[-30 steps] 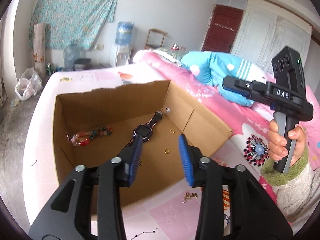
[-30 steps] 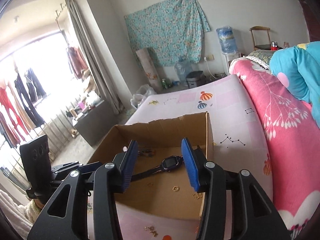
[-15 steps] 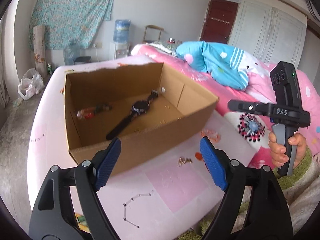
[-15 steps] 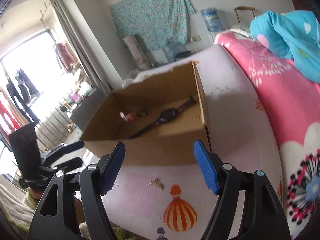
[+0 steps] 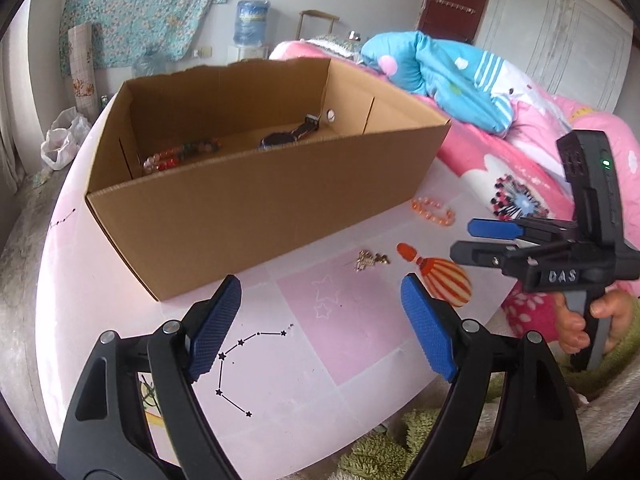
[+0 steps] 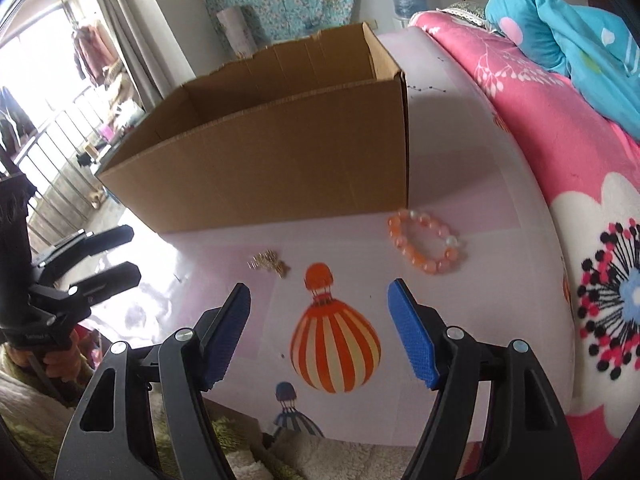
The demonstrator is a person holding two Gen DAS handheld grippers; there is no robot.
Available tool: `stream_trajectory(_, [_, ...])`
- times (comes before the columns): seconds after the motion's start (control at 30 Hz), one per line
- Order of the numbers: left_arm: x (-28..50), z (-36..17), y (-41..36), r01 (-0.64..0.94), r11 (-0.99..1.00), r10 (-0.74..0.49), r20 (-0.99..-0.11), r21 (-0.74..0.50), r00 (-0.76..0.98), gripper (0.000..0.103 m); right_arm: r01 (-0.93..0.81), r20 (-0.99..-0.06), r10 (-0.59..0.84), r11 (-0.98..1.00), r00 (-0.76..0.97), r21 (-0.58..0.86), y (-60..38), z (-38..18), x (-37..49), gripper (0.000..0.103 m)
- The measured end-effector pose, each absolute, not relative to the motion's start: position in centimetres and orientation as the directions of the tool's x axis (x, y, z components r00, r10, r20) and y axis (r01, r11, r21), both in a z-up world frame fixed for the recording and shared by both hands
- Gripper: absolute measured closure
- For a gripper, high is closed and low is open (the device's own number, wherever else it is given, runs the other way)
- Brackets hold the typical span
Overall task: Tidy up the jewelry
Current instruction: 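Withdraw both open grippers from the box back over the table, then move the open left gripper down to a small gold coil charm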
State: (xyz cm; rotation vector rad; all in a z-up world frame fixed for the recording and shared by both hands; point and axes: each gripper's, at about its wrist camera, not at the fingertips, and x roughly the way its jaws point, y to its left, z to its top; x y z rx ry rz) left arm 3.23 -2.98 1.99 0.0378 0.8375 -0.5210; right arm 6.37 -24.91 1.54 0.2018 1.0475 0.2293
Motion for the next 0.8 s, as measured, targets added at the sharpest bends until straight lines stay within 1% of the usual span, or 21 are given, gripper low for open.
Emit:
stream_trajectory(0.17, [3.0,0.6,-3.9,0.462,0.876,-0.407,-0.727,-0.138,0.553,0.025,-0.081,-0.851,0.232,0.972,0.471,0.22,-24.4,0.7,5.9,0.033])
stream_trajectory(0.43, [3.4,-0.5,-5.5,0.483,0.873,-0.377,-0.727,-0.072,0.573,0.026,-0.067,-0.84,0.253,0.965,0.48,0.252,-24.3,0.3,6.3,0.033])
stream_trajectory(0.6, [4.2,-0.6,-7.0,0.5,0.863,-0.389,-0.72,-0.068,0.574,0.043,-0.054,-0.836,0.255,0.963,0.486,0.263,-24.5,0.2,6.6,0.033])
stream_trajectory(0.73, [4.9,-0.8,-8.1,0.529,0.845,-0.413,-0.724,-0.079,0.552,0.062,-0.05,-0.832,0.259,0.962,0.49,0.27,-24.4,-0.1,6.7,0.034])
stream_trajectory(0.77, [5.0,-0.9,-8.4,0.539,0.839,-0.418,-0.727,-0.079,0.544,0.067,-0.054,-0.832,0.261,0.961,0.491,0.27,-24.3,-0.2,6.7,0.036])
stream_trajectory(0.8, [5.0,-0.9,-8.7,0.547,0.833,-0.425,-0.729,-0.082,0.537,0.07,-0.059,-0.832,0.262,0.962,0.489,0.268,-24.2,-0.3,6.8,0.041])
